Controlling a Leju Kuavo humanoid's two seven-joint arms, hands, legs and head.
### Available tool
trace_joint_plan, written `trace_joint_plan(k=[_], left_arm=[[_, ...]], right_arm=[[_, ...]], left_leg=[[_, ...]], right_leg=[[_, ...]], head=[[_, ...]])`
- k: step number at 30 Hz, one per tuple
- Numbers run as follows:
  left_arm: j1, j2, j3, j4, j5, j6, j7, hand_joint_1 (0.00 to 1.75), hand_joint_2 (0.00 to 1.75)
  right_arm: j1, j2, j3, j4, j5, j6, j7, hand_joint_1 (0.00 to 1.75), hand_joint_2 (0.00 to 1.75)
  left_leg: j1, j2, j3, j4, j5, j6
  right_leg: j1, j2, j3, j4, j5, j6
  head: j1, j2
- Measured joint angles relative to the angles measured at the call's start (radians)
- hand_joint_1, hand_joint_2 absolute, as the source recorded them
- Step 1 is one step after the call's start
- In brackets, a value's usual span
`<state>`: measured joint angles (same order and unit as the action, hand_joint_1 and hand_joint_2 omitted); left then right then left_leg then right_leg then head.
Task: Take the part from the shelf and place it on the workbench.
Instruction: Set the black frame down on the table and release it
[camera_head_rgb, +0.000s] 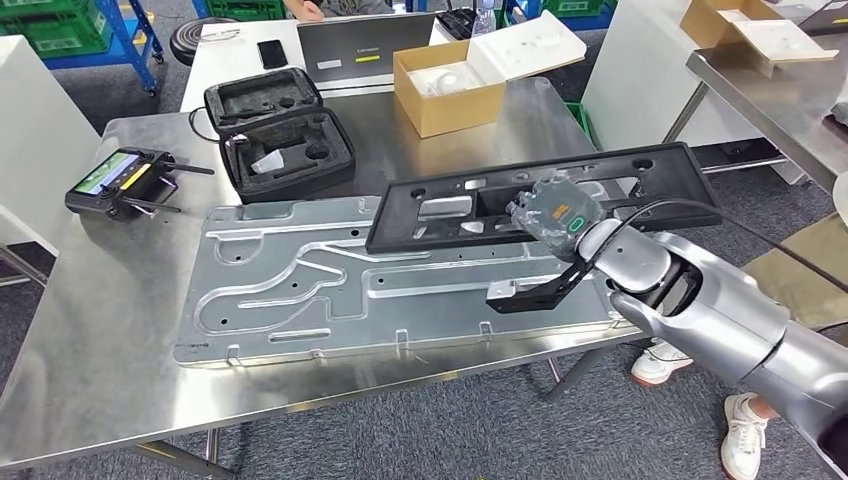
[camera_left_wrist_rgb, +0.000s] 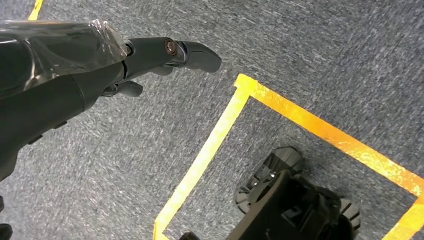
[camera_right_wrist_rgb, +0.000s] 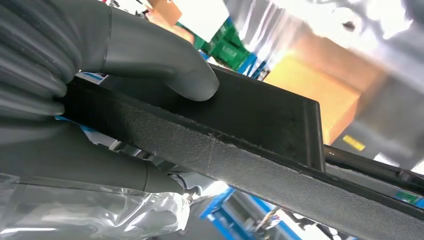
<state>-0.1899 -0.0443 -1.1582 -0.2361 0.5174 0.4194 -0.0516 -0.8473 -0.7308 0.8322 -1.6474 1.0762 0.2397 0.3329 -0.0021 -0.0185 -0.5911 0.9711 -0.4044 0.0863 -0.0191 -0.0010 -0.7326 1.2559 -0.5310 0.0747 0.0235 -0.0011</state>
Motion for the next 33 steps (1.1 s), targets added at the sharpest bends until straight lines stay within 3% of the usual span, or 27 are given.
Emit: trace_joint_plan(k=[2,4,5,8,10,13,14,15,16,19,21,23,25,29,30,31,33], left_arm=[[-0.001,-0.001,-0.006,0.000,-0.007,0.000,-0.001,0.00,1.75],[-0.004,-0.004,-0.012,0.000,-0.015,0.000,-0.002,0.00,1.75],[-0.004,-0.004,-0.014,0.000,-0.017,0.000,-0.002,0.00,1.75],[-0.006,-0.006,-0.018,0.000,-0.024,0.000,-0.002,0.00,1.75],[-0.008,-0.007,-0.021,0.000,-0.031,0.000,0.000,0.00,1.75],[-0.009,-0.008,-0.030,0.000,-0.036,0.004,0.002,0.00,1.75],[-0.009,-0.008,-0.033,0.000,-0.038,0.008,0.003,0.00,1.75],[-0.010,-0.008,-0.034,0.000,-0.039,0.011,0.003,0.00,1.75],[-0.011,-0.008,-0.036,0.000,-0.041,0.015,0.003,0.00,1.31],[-0.013,-0.007,-0.039,0.000,-0.036,0.021,0.001,0.00,0.00],[-0.012,-0.007,-0.040,0.000,-0.032,0.020,0.005,0.00,0.00],[-0.010,-0.007,-0.041,0.000,-0.032,0.019,0.011,0.00,0.00],[-0.011,-0.006,-0.041,0.000,-0.032,0.020,0.013,0.00,0.00],[-0.011,-0.007,-0.041,0.000,-0.030,0.020,0.015,0.00,0.00],[-0.010,-0.006,-0.041,0.000,-0.028,0.020,0.016,0.00,0.00],[-0.009,-0.006,-0.041,0.000,-0.025,0.019,0.017,0.00,0.00],[-0.009,-0.006,-0.041,0.000,-0.017,0.019,0.016,0.00,0.00]], right_arm=[[-0.012,0.014,0.022,0.037,0.009,-0.030,-0.003,1.75,1.75],[-0.026,0.032,0.038,0.074,0.017,-0.073,-0.008,1.75,1.75],[-0.031,0.042,0.044,0.089,0.020,-0.089,-0.010,1.75,1.75],[-0.038,0.072,0.065,0.131,0.025,-0.109,-0.017,1.75,1.75],[-0.045,0.093,0.079,0.156,0.030,-0.118,-0.024,1.75,1.75],[-0.058,0.137,0.101,0.198,0.039,-0.136,-0.036,0.44,0.44],[-0.059,0.150,0.108,0.211,0.041,-0.140,-0.039,0.00,0.00],[-0.060,0.162,0.115,0.223,0.042,-0.143,-0.041,0.00,0.00],[-0.061,0.175,0.123,0.234,0.042,-0.146,-0.043,0.00,0.00],[-0.067,0.197,0.136,0.257,0.036,-0.154,-0.042,0.00,0.00],[-0.071,0.201,0.138,0.267,0.026,-0.159,-0.037,0.00,0.00],[-0.073,0.202,0.140,0.273,0.019,-0.160,-0.033,0.00,0.00],[-0.075,0.203,0.140,0.276,0.016,-0.161,-0.030,0.00,0.00],[-0.073,0.203,0.141,0.286,0.012,-0.163,-0.028,0.00,0.00],[-0.071,0.203,0.142,0.287,0.009,-0.163,-0.026,0.00,0.00],[-0.071,0.203,0.142,0.288,0.003,-0.163,-0.024,0.00,0.00],[-0.072,0.202,0.140,0.288,-0.017,-0.160,-0.012,0.00,0.00]], left_leg=[[0.000,-0.003,0.008,0.000,-0.005,-0.004],[-0.004,-0.004,0.012,0.000,-0.011,-0.012],[-0.005,-0.004,0.012,0.000,-0.013,-0.016],[-0.003,-0.002,0.009,0.004,-0.019,-0.030],[0.000,0.000,-0.017,0.055,-0.047,-0.044],[0.005,0.004,-0.121,0.255,-0.128,-0.060],[0.005,0.004,-0.148,0.298,-0.136,-0.061],[0.006,0.005,-0.158,0.306,-0.126,-0.062],[0.006,0.006,-0.146,0.270,-0.097,-0.060],[0.003,0.007,-0.047,0.052,0.000,-0.047],[-0.001,0.006,-0.023,0.002,0.013,-0.037],[-0.002,0.005,-0.021,0.000,0.016,-0.025],[0.000,0.005,-0.015,-0.005,0.019,-0.013],[-0.002,0.005,-0.010,-0.006,0.017,-0.001],[-0.003,0.005,-0.010,-0.006,0.017,0.000],[-0.003,0.005,-0.009,-0.006,0.017,0.000],[-0.003,0.004,-0.005,-0.006,0.015,-0.002]], right_leg=[[-0.001,0.000,0.052,-0.132,0.081,-0.003],[0.003,0.000,0.111,-0.261,0.130,-0.009],[0.005,0.001,0.124,-0.287,0.134,-0.012],[0.008,0.002,0.126,-0.294,0.132,-0.026],[0.004,0.000,0.128,-0.297,0.133,-0.036],[0.003,-0.001,0.129,-0.297,0.131,-0.044],[0.003,-0.001,0.129,-0.297,0.131,-0.044],[0.003,0.000,0.130,-0.297,0.130,-0.044],[0.003,0.001,0.132,-0.297,0.129,-0.043],[0.006,0.003,0.137,-0.296,0.124,-0.035],[0.010,0.003,0.139,-0.296,0.121,-0.028],[0.008,0.003,0.140,-0.297,0.119,-0.019],[0.005,0.003,0.129,-0.263,0.093,-0.011],[0.005,0.003,0.007,-0.004,-0.023,-0.003],[0.005,0.003,-0.009,0.022,-0.024,-0.003],[0.005,0.002,-0.003,0.007,-0.007,-0.004],[0.005,0.002,0.066,-0.133,0.066,-0.008]], head=[[0.000,0.000],[0.000,0.000],[-0.001,0.000],[-0.001,0.000],[-0.002,0.000],[-0.002,0.000],[-0.002,0.000],[-0.002,0.000],[-0.002,0.000],[-0.002,0.000],[-0.001,0.000],[0.001,0.000],[0.001,0.000],[0.003,0.000],[0.003,0.000],[0.003,0.000],[0.003,0.000]])
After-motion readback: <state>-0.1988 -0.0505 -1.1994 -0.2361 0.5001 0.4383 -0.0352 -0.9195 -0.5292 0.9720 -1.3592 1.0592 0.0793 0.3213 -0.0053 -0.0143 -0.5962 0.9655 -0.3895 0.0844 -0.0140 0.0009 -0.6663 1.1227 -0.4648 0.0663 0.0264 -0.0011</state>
